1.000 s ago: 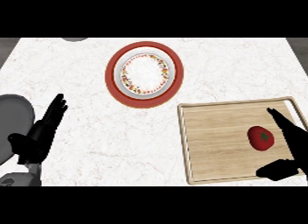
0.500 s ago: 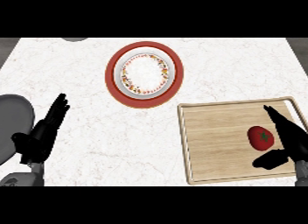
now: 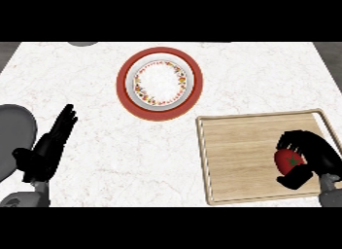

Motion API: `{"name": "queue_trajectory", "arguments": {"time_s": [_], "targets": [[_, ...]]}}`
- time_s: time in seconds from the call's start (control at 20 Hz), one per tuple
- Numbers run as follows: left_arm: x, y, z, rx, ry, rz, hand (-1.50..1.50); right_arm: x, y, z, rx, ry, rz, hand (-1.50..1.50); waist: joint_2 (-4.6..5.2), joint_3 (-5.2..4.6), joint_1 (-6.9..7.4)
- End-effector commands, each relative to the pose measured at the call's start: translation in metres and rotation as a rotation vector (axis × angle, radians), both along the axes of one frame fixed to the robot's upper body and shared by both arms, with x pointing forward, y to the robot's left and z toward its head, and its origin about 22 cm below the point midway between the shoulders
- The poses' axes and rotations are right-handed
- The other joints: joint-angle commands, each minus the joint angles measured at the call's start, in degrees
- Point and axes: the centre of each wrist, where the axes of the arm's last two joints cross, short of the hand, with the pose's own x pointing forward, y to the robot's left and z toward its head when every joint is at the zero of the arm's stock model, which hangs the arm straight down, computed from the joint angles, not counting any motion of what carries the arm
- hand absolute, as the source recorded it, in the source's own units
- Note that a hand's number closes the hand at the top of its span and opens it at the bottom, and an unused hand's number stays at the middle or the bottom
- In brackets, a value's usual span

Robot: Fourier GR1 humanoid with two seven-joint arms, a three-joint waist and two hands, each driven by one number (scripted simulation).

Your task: Pick the tomato from the tray and place it in the plate

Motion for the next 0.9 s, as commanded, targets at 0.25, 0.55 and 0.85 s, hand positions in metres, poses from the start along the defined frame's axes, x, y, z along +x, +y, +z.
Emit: {"name": "queue_trajectory", "arguments": {"time_s": [0.25,0.55,0.85], "targets": [[0.017,-0.014,-0.001,0.008,0.004,0.01,0.0,-0.014,0.054,-0.025,0.001,-0.088,-0.199,1.5,0.58,0.87,-0.48],[0.003,0.004,-0.001,0.008,-0.005,0.02,0.0,-0.042,0.102,-0.006,-0.109,-0.271,-0.319,1.5,0.31,0.84,-0.49],[-0.004,0.003,0.006,0.001,-0.018,-0.009,0.0,-0.074,0.134,0.037,-0.124,-0.398,-0.268,1.5,0.31,0.88,-0.35]]}}
